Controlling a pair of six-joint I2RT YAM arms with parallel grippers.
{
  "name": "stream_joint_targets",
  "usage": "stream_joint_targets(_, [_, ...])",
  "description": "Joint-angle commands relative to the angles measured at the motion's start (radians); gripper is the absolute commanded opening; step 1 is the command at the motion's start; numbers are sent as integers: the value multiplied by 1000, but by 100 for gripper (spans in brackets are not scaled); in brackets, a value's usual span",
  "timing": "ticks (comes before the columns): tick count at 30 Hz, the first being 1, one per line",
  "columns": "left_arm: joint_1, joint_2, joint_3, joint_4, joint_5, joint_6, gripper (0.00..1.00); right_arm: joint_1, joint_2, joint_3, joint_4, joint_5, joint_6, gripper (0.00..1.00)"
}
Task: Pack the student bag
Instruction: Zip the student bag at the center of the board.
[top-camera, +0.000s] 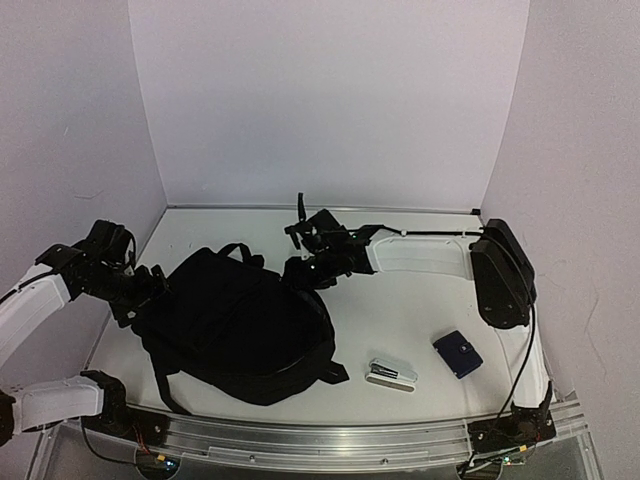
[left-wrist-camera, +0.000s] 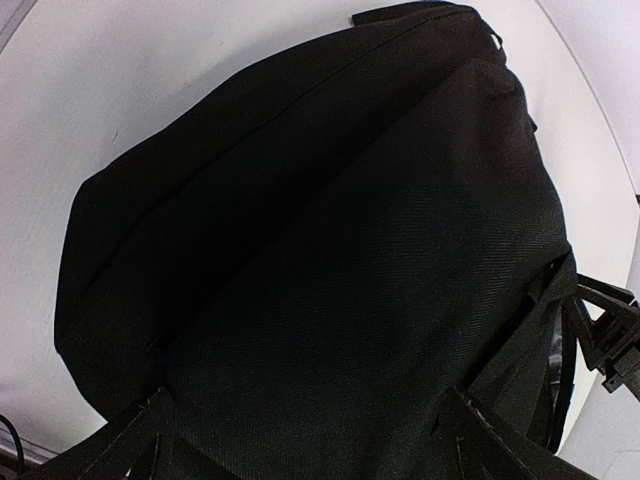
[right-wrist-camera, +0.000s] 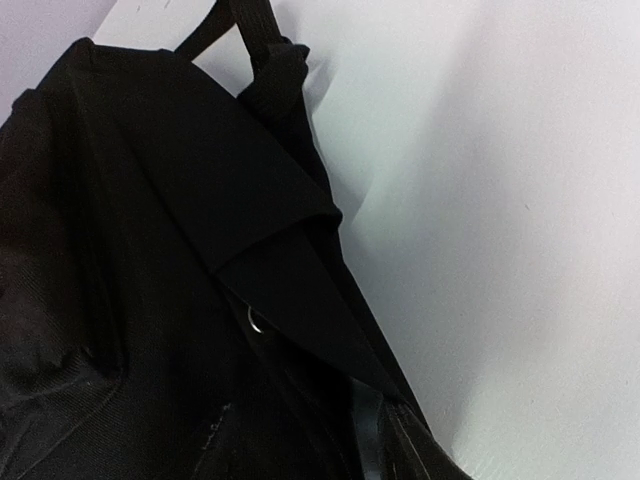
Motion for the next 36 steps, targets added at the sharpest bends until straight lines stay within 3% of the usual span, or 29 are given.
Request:
stream_joint_targets(1, [5, -19, -11, -62, -28, -73, 92, -11, 53, 74, 3, -49, -62, 47])
stream_joint_targets(7, [5, -17, -46, -46, -21, -116, 86, -23, 103, 114, 4, -57, -68, 38])
stream_joint_targets(18, [7, 18, -94, 50, -55, -124, 27, -62, 149, 117, 86, -214, -33, 13])
stream_joint_targets(22, [6, 23, -96, 58, -74, -121, 12, -75, 151, 91, 144, -304, -26, 16])
stream_joint_targets(28, [6, 27, -98, 72, -83, -121, 4, -77, 179, 98, 160, -304, -37, 11])
stream_joint_targets(32, [6, 31, -88, 70, -87, -120, 1, -77, 175, 97, 162, -284, -41, 0])
stream_joint_targets(36, [8, 26, -82, 63, -137, -120, 0, -77, 111, 65, 163, -242, -43, 0])
